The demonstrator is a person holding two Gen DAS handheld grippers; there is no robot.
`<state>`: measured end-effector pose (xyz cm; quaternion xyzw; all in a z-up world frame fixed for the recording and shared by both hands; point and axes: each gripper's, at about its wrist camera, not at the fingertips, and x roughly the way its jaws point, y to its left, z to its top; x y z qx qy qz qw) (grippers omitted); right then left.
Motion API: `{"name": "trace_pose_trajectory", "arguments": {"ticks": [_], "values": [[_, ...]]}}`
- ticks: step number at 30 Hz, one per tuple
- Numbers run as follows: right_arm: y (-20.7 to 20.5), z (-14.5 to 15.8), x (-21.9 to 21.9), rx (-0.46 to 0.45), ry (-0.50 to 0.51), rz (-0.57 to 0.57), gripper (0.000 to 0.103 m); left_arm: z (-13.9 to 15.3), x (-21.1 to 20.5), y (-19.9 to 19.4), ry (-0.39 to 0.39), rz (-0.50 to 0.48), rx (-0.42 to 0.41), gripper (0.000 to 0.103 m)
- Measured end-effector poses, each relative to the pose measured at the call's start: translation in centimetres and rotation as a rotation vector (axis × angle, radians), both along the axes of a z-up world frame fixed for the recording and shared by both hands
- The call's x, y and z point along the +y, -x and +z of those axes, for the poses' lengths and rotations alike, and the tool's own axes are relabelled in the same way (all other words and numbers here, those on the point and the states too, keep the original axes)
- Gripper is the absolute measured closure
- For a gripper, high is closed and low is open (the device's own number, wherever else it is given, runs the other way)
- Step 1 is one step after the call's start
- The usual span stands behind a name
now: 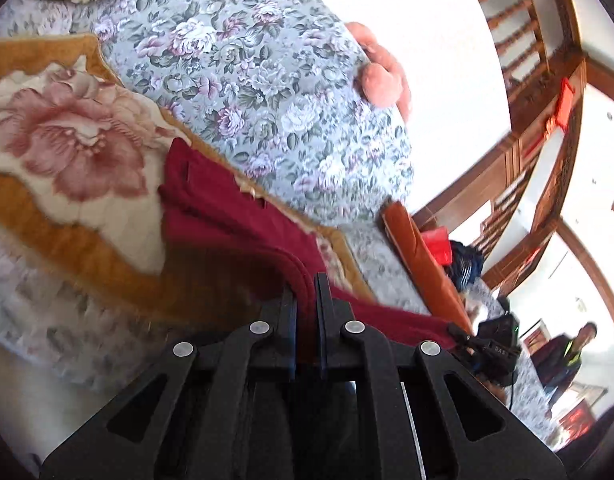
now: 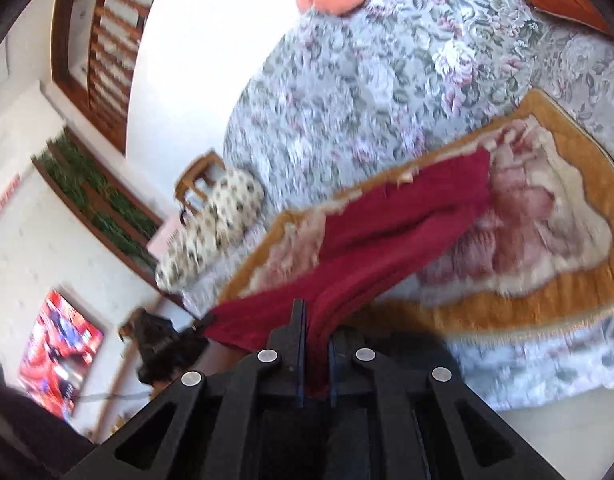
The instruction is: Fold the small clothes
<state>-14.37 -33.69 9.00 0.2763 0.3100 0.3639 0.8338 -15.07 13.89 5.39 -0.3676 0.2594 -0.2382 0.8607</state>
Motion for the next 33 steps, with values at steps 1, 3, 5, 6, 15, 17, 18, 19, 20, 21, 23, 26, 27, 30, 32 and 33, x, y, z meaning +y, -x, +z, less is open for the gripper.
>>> {"name": "trace_pose_trajectory", "arguments": {"ticks": [1,3,5,6,15,17,18,19,20,21,23,26,27,30,32,33], "values": [[-1.2,0.0,-0.3,0.007,-0.030,-0.012,0.095,-0.2,0.1,-1.9,0.040,0.018,0.011,0.097],[-4.3,-0.4,-0.9,0.038,-0.077,-0.059,0.095,-0.6,0.4,-4.9,0.106,0.042,0.035,0.097],[-7.8,-1.4,-1.5,0.079,-0.150,-0.103,0.095,-0.9,0.4,-8.4,0.146,0.074,0.052,0.097],[-10.0,-2.1,-1.5,0.107,-0.187,-0.128,0.095,-1.1,0.3,-10.4,0.168,0.086,0.065,0.097],[-25.0,-8.4,-0.5,0.241,-0.213,-0.268,0.095,-4.2,0.6,-23.7,0.111,0.170,0.187,0.097],[-27.0,-8.9,-0.3,0.243,-0.188,-0.275,0.095,-4.6,1.0,-25.7,0.076,0.189,0.191,0.097],[-28.3,-9.0,-0.1,0.239,-0.174,-0.273,0.095,-4.8,1.2,-26.4,0.072,0.197,0.193,0.097],[-29.1,-9.1,0.1,0.236,-0.158,-0.275,0.095,-5.1,1.4,-27.2,0.067,0.203,0.197,0.097],[-29.9,-9.1,0.3,0.230,-0.142,-0.276,0.095,-5.3,1.5,-27.7,0.063,0.208,0.202,0.097],[-30.9,-9.2,0.5,0.229,-0.130,-0.279,0.095,-5.7,1.6,-28.5,0.056,0.216,0.212,0.097],[-32.4,-9.7,0.8,0.233,-0.116,-0.284,0.095,-6.3,1.4,-29.8,0.022,0.216,0.227,0.097],[-34.0,-10.5,1.2,0.247,-0.087,-0.291,0.095,-7.2,1.1,-31.4,-0.034,0.206,0.246,0.096],[-34.5,-10.8,1.3,0.252,-0.078,-0.294,0.095,-7.6,1.0,-31.9,-0.043,0.205,0.259,0.096],[-36.0,-12.0,1.5,0.290,-0.068,-0.276,0.094,-8.2,0.5,-33.3,-0.086,0.184,0.289,0.087],[-36.5,-12.6,1.4,0.327,-0.083,-0.283,0.087,-8.4,0.4,-33.8,-0.098,0.159,0.315,0.071],[-36.6,-12.7,1.2,0.341,-0.114,-0.286,0.084,-8.3,0.4,-33.9,-0.100,0.143,0.321,0.067]]}}
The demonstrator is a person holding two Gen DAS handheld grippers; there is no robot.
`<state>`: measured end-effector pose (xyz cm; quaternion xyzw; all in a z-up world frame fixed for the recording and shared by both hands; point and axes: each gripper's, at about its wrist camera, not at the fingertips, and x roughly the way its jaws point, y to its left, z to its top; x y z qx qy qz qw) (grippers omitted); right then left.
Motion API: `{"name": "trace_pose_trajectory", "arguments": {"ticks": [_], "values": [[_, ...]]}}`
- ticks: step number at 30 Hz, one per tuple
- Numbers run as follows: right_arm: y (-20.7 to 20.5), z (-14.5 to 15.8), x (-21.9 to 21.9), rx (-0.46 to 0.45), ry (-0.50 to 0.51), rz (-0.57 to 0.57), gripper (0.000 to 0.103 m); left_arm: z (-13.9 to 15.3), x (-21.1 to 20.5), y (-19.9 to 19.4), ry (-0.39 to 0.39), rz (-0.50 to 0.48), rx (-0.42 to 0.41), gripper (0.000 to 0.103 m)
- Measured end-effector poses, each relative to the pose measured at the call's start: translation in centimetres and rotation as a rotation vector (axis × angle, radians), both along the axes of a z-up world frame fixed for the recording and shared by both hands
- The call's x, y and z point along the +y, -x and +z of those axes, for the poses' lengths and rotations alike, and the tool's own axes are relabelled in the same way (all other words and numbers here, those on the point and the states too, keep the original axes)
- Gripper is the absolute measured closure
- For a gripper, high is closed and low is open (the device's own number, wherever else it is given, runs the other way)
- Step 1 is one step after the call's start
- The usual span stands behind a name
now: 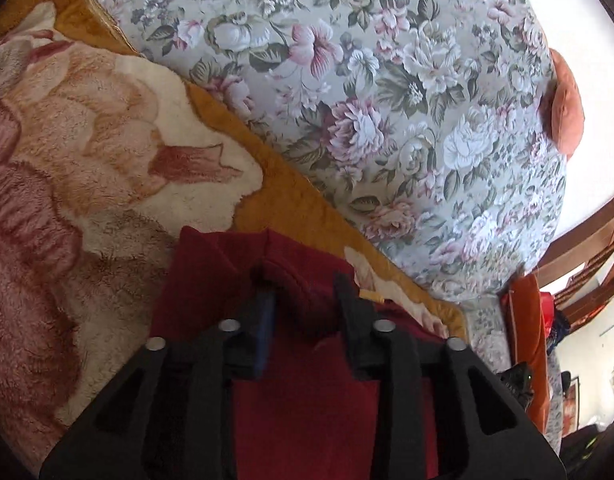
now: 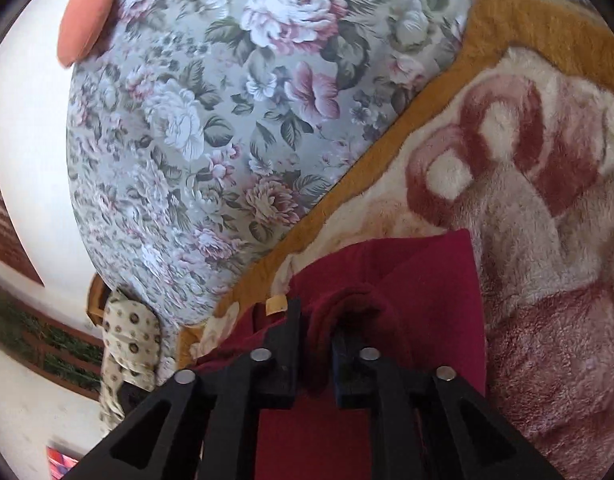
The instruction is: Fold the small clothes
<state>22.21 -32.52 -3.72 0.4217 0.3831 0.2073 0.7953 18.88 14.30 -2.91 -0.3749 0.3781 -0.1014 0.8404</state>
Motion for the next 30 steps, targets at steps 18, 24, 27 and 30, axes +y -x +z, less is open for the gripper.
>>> {"name": "trace_pose_trajectory", "arguments": {"ticks": [18,24,27,30], "values": [[1.7,6.3,5.4,-0.196,0.709,0.123,0.069,3.2,-9.5,-1.8,-0.523,-0.181,-0.082,0.051],[-1.8,4.4,10.0,-0.208,0.874,0.222,0.069,-1.1,-7.0,-5.5,-0.573,-0.094,0.076,0.057],[-4.2,1.5,9.4,-0.082,0.893,0.235,0.069,-2.3,-6.0,-5.4,-0.542,-0.088,0.053,0.062],[-4.4,0.4,8.9,-0.126,0.858,0.230,0.069,-2.6,-4.8,-4.7,-0.459,-0.059,0.013,0.062]]}}
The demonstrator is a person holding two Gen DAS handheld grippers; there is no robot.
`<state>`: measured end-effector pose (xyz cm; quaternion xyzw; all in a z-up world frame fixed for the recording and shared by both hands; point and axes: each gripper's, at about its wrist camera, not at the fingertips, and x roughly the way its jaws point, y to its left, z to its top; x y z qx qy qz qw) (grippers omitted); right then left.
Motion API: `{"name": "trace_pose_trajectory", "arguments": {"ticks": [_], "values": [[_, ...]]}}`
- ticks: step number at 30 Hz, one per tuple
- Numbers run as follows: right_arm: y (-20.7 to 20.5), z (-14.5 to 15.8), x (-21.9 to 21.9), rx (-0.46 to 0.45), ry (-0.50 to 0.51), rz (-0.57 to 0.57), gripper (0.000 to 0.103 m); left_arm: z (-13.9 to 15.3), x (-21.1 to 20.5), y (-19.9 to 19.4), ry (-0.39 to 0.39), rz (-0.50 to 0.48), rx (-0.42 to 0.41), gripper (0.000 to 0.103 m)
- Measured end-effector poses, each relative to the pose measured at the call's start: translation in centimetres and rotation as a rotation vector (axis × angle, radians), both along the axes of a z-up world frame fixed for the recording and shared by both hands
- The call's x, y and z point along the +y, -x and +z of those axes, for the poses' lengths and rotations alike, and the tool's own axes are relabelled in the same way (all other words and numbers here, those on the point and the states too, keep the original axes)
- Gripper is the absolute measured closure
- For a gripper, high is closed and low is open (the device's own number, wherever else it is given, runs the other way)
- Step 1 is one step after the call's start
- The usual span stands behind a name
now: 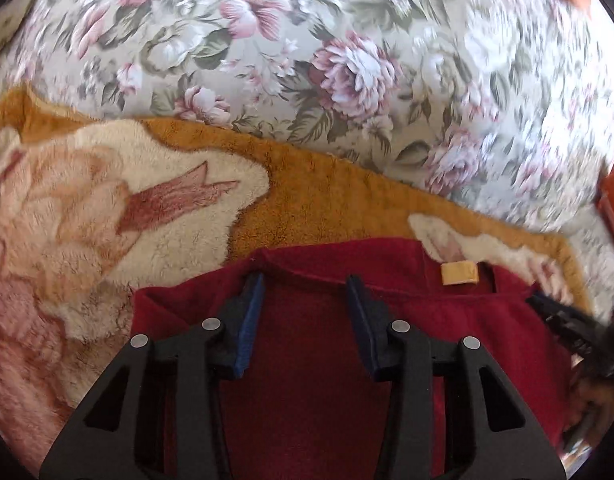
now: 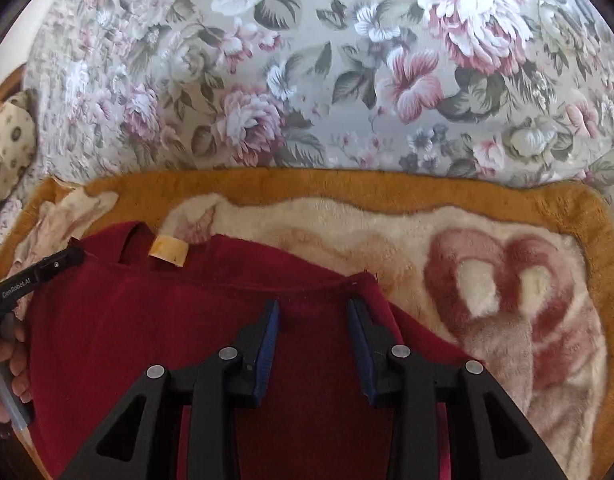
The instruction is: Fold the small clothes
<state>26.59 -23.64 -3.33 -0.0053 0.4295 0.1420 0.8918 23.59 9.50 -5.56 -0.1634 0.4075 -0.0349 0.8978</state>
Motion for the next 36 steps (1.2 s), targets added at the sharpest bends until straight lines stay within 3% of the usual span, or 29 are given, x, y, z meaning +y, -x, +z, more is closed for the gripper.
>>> {"name": "trace_pose_trajectory", "arguments": {"ticks": [2,4,14,18,20,21,23,26,28,29,30,31,34,36], "values": [[0.1,-0.4,0.2,-0.021,0.005,-0.003,0.069,-0.2,1.2,0.1,0.087,0.024,-0.012,0.062],[0.0,-0.4,0.4,-0.024,0.009,-0.006,0.069,-0.3,1.4,0.0,0.109,0.027,-0.014,0.062],[0.1,-0.4,0.2,-0.034,-0.036,-0.007,0.068,0.1,-0.1,-0.6,0.011,0.035,-0.005,0.062],[0.0,0.9,-0.3,0.018,-0.052,0.000,0.069,1.6,-0.9,-1.1,-0.058,-0.007,0.072,0.061],[1.6,3.3,0.3,-0.014,0.022,-0.036,0.069,3.6,-1.1,0.2,-0.045,-0.004,0.049,0.061],[3.0,4.6,0.8,-0.056,0.010,-0.008,0.069,4.9,-1.6,1.7,-0.029,-0.007,0.011,0.061],[5.1,5.8,2.1,-0.101,-0.025,0.056,0.067,6.3,-2.9,4.2,0.000,-0.027,-0.026,0.049],[7.1,5.2,4.9,-0.071,-0.037,0.133,0.067,5.1,-5.6,6.8,0.029,-0.069,-0.001,0.047],[7.2,3.0,7.1,-0.028,0.032,0.152,0.067,1.9,-6.8,6.5,0.011,-0.083,0.080,0.048],[7.0,1.6,7.7,-0.003,0.089,0.139,0.066,1.5,-7.0,6.5,-0.015,-0.088,0.051,0.047],[6.9,0.7,7.9,-0.010,0.100,0.128,0.066,1.7,-7.3,6.6,-0.050,-0.098,0.014,0.047],[7.3,0.9,7.6,-0.050,0.073,0.108,0.066,1.9,-7.4,6.3,-0.068,-0.112,0.030,0.047],[7.7,2.2,7.2,-0.006,0.047,0.073,0.066,3.6,-5.5,7.5,0.015,-0.090,0.020,0.047],[10.3,4.5,6.4,-0.083,-0.005,0.053,0.066,5.1,-3.7,10.1,0.038,-0.062,-0.028,0.047]]}}
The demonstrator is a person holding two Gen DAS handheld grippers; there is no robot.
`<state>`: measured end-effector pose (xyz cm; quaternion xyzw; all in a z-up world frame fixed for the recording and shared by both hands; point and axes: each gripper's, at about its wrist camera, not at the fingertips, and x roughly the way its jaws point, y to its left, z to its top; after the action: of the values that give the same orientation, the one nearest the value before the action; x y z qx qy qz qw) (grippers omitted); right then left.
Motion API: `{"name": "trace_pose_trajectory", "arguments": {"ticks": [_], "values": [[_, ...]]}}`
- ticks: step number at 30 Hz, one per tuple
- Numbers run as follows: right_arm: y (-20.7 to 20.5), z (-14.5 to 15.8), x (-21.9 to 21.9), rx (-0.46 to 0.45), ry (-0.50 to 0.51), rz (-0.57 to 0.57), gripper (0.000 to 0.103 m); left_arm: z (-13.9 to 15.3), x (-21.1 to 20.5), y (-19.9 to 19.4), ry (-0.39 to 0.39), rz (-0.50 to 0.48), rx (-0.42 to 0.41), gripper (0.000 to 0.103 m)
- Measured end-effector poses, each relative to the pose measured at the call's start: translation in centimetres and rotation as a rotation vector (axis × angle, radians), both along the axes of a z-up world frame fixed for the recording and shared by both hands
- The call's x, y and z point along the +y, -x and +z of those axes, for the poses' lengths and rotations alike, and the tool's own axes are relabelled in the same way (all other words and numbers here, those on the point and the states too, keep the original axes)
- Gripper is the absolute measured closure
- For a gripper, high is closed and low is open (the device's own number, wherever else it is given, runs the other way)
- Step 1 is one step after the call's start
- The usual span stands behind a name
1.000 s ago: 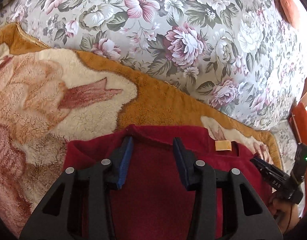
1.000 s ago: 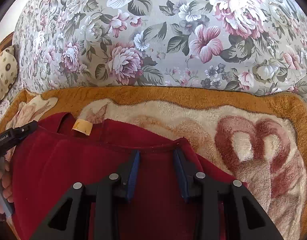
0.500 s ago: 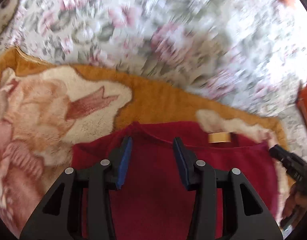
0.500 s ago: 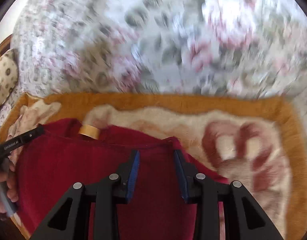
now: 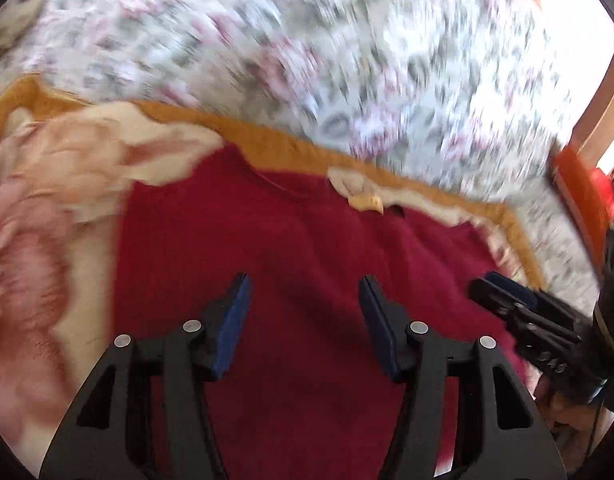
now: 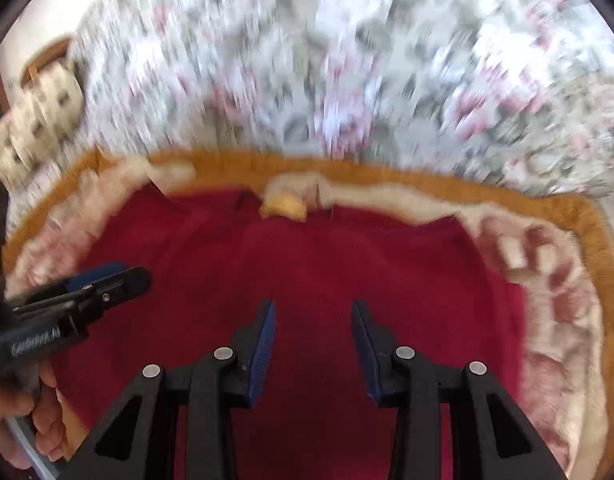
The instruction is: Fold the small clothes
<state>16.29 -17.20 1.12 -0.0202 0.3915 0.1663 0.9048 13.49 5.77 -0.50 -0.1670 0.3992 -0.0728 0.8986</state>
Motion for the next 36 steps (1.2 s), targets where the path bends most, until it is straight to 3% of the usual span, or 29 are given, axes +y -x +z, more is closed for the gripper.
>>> {"name": "trace_pose_trajectory", "arguments": {"ticks": [4,9,12,15,20,26,30,34,36], "values": [[6.4,1.4,-1.3,-0.075,-0.117,-0.005,0.066,-0.2,3.8,8.2,0.080,0.013,-0.018,0.042],[13.7,-0.6,0.6,-0.166,-0.015,0.053,0.066,-3.3,4.4,15.1,0.216,0.029,0.042,0.041],[15.3,0.3,1.4,-0.263,0.043,0.053,0.066,-5.4,3.9,14.9,0.318,0.007,0.096,0.041],[14.8,-0.5,2.3,-0.242,0.111,0.050,0.066,-5.6,4.4,13.7,0.404,0.007,0.085,0.034],[14.8,-0.6,2.1,-0.228,0.109,0.045,0.066,-6.2,5.8,11.6,0.533,0.074,0.049,0.034],[14.7,-0.8,2.1,-0.209,0.108,0.044,0.066,-6.8,7.9,11.6,0.686,0.282,-0.039,0.035],[14.9,-0.7,2.3,-0.221,0.119,0.045,0.066,-6.3,7.2,11.3,0.627,0.313,-0.030,0.036],[14.9,-0.8,2.4,-0.221,0.123,0.044,0.066,-7.0,7.6,11.6,0.615,0.380,-0.001,0.066],[14.9,-0.9,2.5,-0.215,0.124,0.046,0.066,-7.5,8.0,11.7,0.624,0.402,0.017,0.073]]}}
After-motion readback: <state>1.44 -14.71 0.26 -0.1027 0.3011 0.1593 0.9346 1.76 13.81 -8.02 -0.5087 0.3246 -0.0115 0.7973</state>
